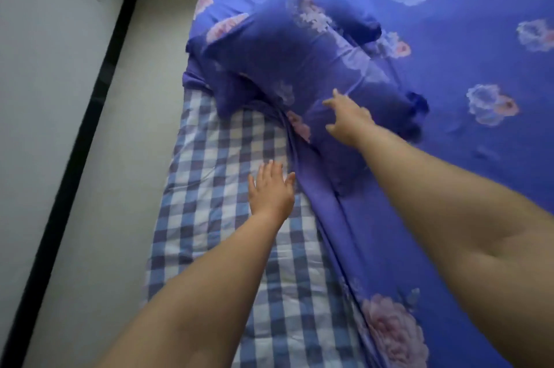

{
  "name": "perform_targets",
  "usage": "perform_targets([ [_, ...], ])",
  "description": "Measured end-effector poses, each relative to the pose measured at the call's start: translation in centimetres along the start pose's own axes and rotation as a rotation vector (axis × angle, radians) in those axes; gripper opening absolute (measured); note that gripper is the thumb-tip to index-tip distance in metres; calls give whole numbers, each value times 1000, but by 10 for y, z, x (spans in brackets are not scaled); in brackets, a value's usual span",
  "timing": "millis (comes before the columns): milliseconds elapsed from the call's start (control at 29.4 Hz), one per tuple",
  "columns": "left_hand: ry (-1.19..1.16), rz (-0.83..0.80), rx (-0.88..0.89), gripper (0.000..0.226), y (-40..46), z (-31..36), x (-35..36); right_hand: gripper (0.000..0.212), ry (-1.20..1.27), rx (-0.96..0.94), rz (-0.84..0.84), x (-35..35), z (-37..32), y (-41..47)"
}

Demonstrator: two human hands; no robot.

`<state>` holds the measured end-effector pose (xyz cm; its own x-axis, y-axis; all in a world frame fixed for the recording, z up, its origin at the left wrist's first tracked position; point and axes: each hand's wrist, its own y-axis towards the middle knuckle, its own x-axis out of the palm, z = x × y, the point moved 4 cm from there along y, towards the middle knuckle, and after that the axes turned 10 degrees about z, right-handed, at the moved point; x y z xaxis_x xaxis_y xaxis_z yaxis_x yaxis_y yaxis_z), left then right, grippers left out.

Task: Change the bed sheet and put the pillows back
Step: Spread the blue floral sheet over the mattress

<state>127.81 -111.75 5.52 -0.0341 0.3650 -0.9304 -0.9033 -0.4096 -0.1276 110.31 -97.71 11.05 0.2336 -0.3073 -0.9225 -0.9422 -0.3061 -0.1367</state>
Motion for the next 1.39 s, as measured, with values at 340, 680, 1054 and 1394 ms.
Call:
perform_targets([
  [340,-81,-395,-284,47,-55,-36,121,46,260,422,-522,232,68,-216],
  [680,-607,-644,-774,51,-122,-64,238,42,260,715,59,287,139,-256],
  [1054,-1281,-918,-906,81,-119,55,293,35,791,887,365,278,178,-257],
  [1394,-1112,-553,-775,42,-101,28,294,35,567,933,91,290,178,-283],
])
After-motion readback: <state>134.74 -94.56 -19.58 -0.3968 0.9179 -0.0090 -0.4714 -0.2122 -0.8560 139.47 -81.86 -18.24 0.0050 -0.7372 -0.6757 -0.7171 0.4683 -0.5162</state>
